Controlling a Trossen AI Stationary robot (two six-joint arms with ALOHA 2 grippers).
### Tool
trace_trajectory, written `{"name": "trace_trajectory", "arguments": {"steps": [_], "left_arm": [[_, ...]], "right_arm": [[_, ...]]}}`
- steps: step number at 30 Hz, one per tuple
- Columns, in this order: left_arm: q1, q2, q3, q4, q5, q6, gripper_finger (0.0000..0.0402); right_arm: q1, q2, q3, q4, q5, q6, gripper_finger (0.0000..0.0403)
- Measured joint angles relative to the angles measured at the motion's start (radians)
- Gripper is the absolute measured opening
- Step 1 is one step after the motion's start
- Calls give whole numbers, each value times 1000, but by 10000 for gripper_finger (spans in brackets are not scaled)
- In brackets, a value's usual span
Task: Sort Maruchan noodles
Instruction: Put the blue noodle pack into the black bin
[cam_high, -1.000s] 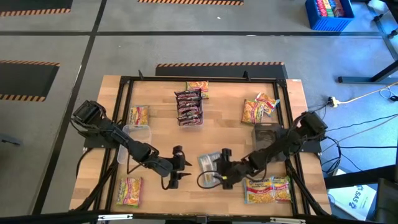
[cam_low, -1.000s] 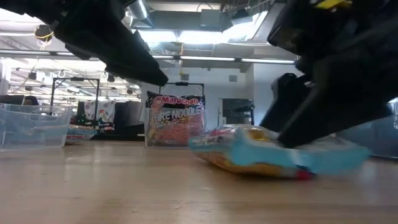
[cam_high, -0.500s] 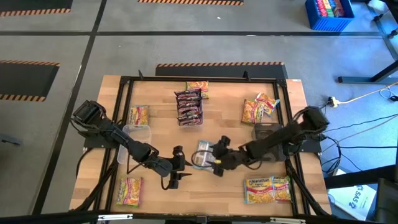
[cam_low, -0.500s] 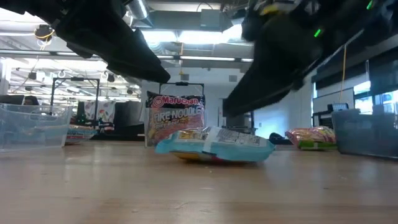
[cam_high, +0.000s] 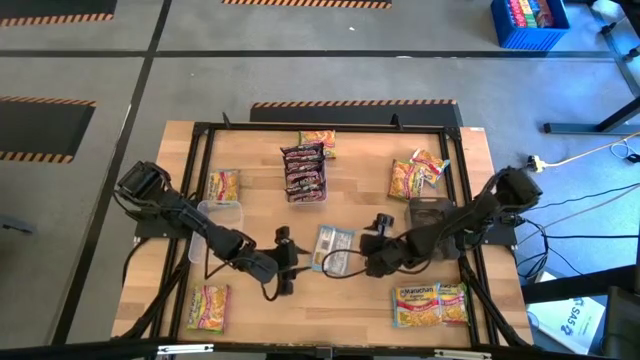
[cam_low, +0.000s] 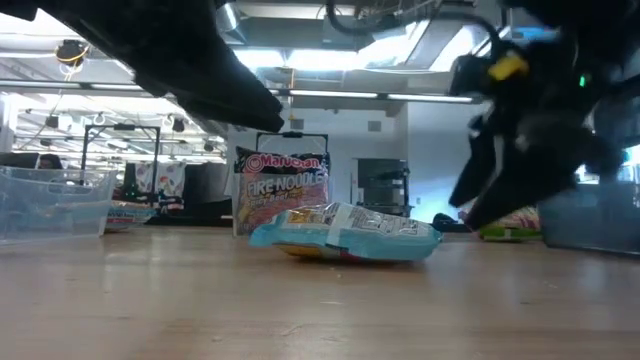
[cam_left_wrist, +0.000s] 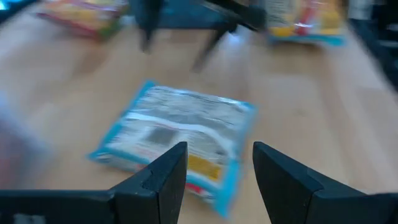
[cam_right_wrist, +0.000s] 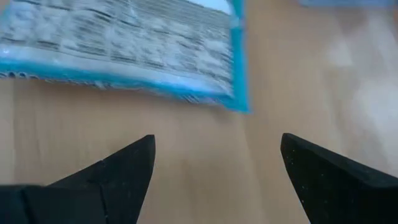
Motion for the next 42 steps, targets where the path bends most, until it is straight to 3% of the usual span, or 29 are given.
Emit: {"name": "trace_trajectory", "arguments": {"steps": [5, 12, 25, 35, 42], "left_arm": [[34, 0, -7, -49, -83, -19, 176], [89, 0, -66, -49, -55, -97, 176], [137, 0, -165, 47, 19, -136, 176], [141, 0, -189, 78, 104, -139, 176], [141, 0, -189, 78, 150, -139, 176]], "right_arm": [[2, 77, -23, 176, 5, -115, 333], [2, 135, -21, 303, 98, -278, 333], [0, 139, -22, 464, 125, -445, 333], [-8, 139, 43, 573, 205, -457, 333], [-60, 139, 85, 569, 192, -454, 333]]}}
